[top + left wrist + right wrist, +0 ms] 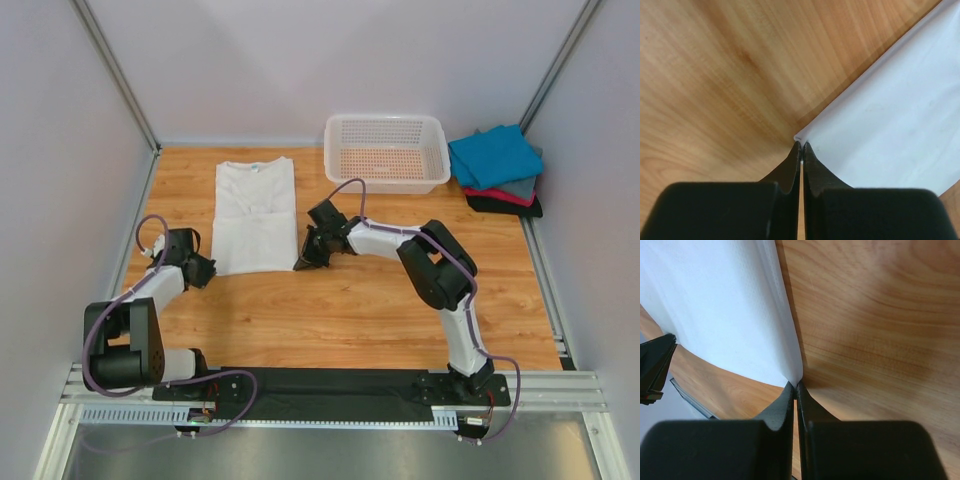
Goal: Fold and stack the t-shirts
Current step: Fold the tshirt
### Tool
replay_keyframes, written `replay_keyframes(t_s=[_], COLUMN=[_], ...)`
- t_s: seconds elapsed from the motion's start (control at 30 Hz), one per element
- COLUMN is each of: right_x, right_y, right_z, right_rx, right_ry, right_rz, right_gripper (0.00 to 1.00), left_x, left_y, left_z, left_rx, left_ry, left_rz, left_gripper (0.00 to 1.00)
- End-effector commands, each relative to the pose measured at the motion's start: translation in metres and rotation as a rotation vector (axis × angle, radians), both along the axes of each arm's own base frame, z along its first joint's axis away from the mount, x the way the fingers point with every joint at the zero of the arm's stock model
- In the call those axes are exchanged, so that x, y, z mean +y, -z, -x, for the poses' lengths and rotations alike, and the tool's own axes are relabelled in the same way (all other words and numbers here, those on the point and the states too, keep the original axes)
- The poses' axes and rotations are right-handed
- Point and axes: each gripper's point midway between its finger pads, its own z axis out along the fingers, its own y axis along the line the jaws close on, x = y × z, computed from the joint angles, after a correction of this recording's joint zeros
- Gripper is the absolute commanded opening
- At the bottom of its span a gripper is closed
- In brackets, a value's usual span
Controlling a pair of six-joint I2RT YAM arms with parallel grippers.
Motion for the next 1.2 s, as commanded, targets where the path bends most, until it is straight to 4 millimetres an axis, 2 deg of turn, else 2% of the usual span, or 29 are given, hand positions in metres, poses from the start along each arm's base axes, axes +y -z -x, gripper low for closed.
replay_keyframes(t_s=[0.0, 0.07, 0.1, 0.17, 0.33, 0.37, 0.43, 0.57, 0.7, 0.73, 0.77, 1.0, 1.13, 1.17], right_x=[-0.027, -0.037, -0.038, -0.048, -0.065, -0.069, -0.078, -0.089, -0.100, -0.108, -0.109, -0.135, -0.140, -0.140], right_y=[0.004, 0.007, 0.001, 0.003, -0.017, -0.018, -0.025, -0.038, -0.040, -0.034, -0.041, -0.040, -0.048, -0.054], right_z=[0.011, 0.021, 0.023, 0.033, 0.051, 0.056, 0.064, 0.080, 0.103, 0.112, 0.115, 0.148, 0.159, 0.159], right_rx=[0.002, 0.020, 0.013, 0.029, 0.011, 0.016, 0.007, -0.007, 0.009, 0.025, 0.013, 0.034, 0.038, 0.026], right_ry=[-0.014, -0.024, -0.026, -0.024, -0.015, -0.013, -0.003, -0.016, -0.046, -0.048, -0.042, -0.026, -0.031, -0.035], right_rz=[0.086, 0.112, 0.105, 0.124, 0.126, 0.131, 0.137, 0.142, 0.175, 0.192, 0.178, 0.212, 0.221, 0.217], right_gripper=[0.00, 0.00, 0.00, 0.00, 0.00, 0.00, 0.00, 0.00, 0.00, 0.00, 0.01, 0.00, 0.00, 0.00], left_x=[-0.003, -0.008, -0.010, -0.016, -0.024, -0.025, -0.026, -0.035, -0.042, -0.042, -0.045, -0.061, -0.079, -0.078], left_y=[-0.003, -0.007, -0.009, -0.013, -0.029, -0.036, -0.047, -0.053, -0.056, -0.058, -0.056, -0.050, -0.062, -0.066], left_z=[0.027, 0.041, 0.046, 0.059, 0.083, 0.093, 0.098, 0.118, 0.134, 0.137, 0.144, 0.177, 0.185, 0.187], left_rx=[0.085, 0.121, 0.129, 0.140, 0.125, 0.128, 0.092, 0.088, 0.114, 0.116, 0.134, 0.212, 0.207, 0.216], left_ry=[0.036, 0.061, 0.062, 0.079, 0.068, 0.071, 0.058, 0.076, 0.102, 0.108, 0.129, 0.241, 0.348, 0.352], left_rz=[-0.016, -0.036, -0.042, -0.057, -0.067, -0.079, -0.087, -0.088, -0.086, -0.097, -0.103, -0.110, -0.133, -0.151], left_gripper=[0.00, 0.00, 0.00, 0.00, 0.00, 0.00, 0.00, 0.00, 0.00, 0.00, 0.00, 0.00, 0.00, 0.00])
